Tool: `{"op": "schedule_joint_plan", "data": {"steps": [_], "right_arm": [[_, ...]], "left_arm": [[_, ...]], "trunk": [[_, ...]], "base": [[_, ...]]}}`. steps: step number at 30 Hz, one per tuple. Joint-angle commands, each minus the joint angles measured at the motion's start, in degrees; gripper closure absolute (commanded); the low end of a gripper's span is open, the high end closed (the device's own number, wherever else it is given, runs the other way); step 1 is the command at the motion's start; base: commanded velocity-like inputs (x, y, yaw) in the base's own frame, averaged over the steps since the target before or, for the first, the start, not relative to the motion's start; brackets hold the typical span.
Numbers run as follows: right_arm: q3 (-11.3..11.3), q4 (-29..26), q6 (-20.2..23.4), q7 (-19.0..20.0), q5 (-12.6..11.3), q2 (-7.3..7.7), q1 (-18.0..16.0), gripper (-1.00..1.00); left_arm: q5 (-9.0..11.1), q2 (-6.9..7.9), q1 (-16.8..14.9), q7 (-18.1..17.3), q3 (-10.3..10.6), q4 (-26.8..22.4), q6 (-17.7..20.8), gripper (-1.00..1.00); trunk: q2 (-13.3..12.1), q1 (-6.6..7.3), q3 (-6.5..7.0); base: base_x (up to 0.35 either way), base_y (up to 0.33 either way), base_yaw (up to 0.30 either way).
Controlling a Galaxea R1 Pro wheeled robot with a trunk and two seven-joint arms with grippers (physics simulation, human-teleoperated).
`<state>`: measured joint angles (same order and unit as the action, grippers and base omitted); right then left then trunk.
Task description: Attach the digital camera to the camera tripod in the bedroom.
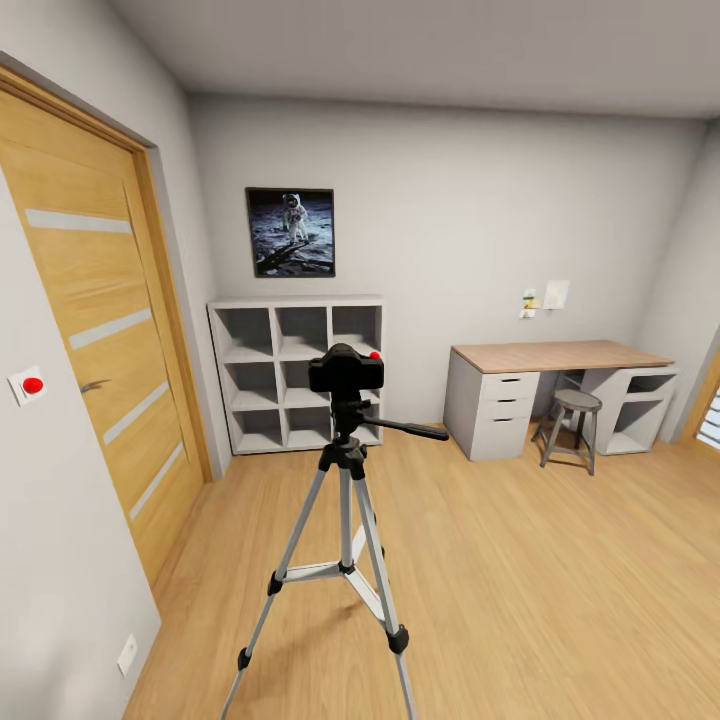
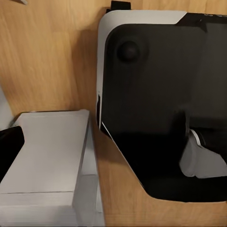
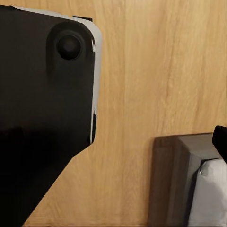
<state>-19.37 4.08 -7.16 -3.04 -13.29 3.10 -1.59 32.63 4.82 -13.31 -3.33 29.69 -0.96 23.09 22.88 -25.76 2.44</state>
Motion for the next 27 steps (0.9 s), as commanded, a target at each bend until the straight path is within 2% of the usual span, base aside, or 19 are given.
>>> {"op": "schedule_joint_plan", "data": {"steps": [1, 7, 17, 27], "right_arm": [[-0.49, 0.21, 0.03, 0.02, -0.84, -0.11, 0.10, -1.00], [-0.52, 0.21, 1.35, 0.09, -2.55, -0.41, 0.71, -1.00], [-0.70, 0.14, 0.92, 0.06, -2.84, -0.46, 0.80, -1.00], [-0.85, -0.11, -1.69, 0.06, -2.79, -0.46, 0.80, -1.00]], "left_arm": [[0.42, 0.03, 0.23, -0.13, 0.47, -0.09, 0.28, -1.00], [0.42, -0.01, 1.87, -0.03, 0.52, -0.09, 0.32, -1.00], [0.42, 0.01, 2.70, -0.01, 0.55, -0.09, 0.42, -1.00], [0.42, 0.09, 2.94, 0.09, 0.55, -0.04, 1.77, -1.00]], "trunk": [[0.04, -0.02, -0.02], [0.04, -0.02, -0.02], [0.04, -0.02, -0.02], [0.04, -0.02, -0.02]], "base": [[0.000, 0.000, 0.000], [0.000, 0.000, 0.000], [0.000, 0.000, 0.000], [0.000, 0.000, 0.000]]}}
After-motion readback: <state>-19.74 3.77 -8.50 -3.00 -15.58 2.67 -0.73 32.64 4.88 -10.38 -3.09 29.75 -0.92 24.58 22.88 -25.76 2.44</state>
